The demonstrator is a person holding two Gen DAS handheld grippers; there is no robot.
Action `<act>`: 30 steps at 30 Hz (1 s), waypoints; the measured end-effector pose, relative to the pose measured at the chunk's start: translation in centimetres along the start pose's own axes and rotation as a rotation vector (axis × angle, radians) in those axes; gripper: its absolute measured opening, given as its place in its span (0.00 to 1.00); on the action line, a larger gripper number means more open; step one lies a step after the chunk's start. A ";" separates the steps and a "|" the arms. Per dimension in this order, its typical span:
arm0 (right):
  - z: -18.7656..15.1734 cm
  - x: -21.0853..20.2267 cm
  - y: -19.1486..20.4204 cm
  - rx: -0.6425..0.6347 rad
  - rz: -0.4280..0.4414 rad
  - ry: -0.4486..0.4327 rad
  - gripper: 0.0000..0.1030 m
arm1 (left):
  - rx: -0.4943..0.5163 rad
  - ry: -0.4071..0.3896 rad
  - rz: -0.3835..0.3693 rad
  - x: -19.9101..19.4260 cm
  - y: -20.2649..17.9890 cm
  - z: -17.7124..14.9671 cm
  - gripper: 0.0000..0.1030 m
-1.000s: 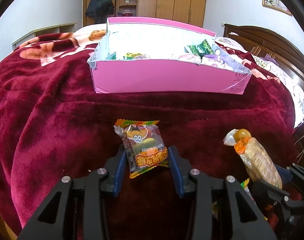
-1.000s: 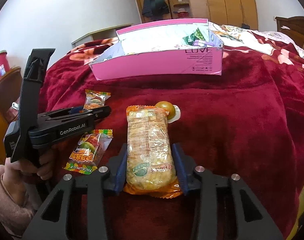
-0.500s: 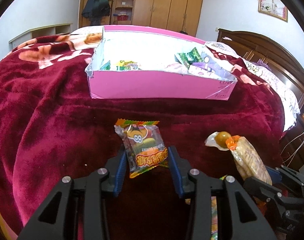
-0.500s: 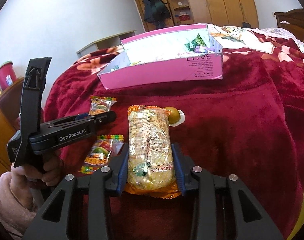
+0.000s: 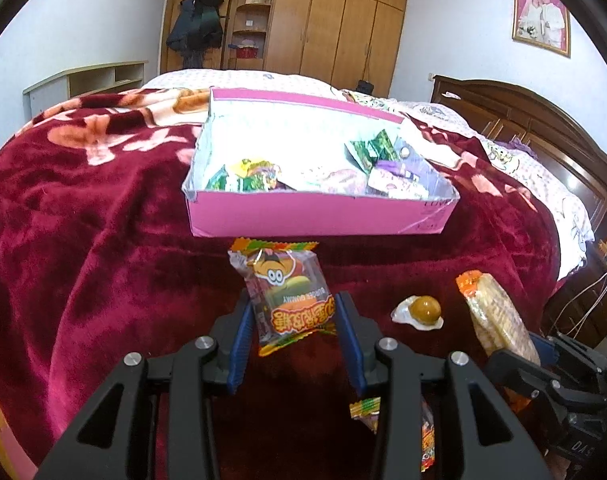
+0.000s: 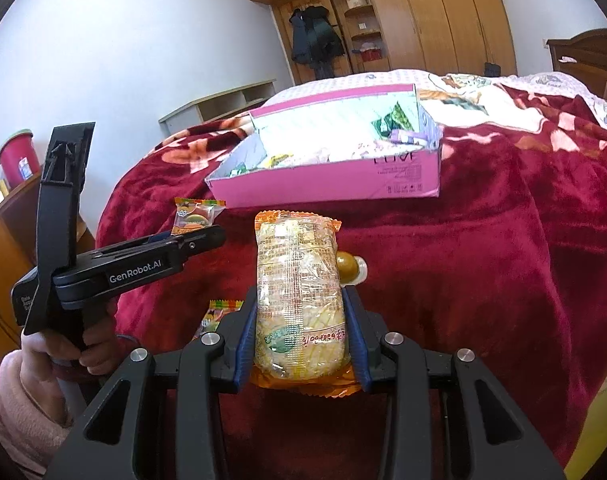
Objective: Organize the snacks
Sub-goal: 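Carry the wafer pack and gummy packet over the pink box with both tools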
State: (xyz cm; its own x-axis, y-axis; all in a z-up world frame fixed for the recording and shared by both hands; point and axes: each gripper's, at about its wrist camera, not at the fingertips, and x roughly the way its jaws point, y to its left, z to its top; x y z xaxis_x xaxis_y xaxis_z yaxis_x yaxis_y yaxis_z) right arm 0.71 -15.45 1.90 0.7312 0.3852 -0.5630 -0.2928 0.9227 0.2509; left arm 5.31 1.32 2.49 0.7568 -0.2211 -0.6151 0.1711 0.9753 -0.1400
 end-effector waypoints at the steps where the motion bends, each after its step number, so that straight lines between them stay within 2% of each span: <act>1: 0.1 0.0 0.0 0.000 0.000 -0.003 0.39 | 0.000 -0.002 0.000 -0.1 0.0 0.1 0.40; 17: 3.3 0.2 -0.3 -0.040 -0.005 -0.035 0.39 | 0.030 -0.065 0.011 0.0 -0.4 4.4 0.40; 30: 5.8 0.5 -0.8 -0.062 -0.031 -0.049 0.39 | 0.045 -0.080 0.028 2.3 -0.2 7.6 0.40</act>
State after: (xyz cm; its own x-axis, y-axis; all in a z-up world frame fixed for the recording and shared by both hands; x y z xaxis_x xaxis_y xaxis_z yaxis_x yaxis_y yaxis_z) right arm 4.93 -16.08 6.00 0.7697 0.3562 -0.5299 -0.3059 0.9342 0.1836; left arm 11.80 0.57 6.98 0.8093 -0.1949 -0.5541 0.1761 0.9805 -0.0877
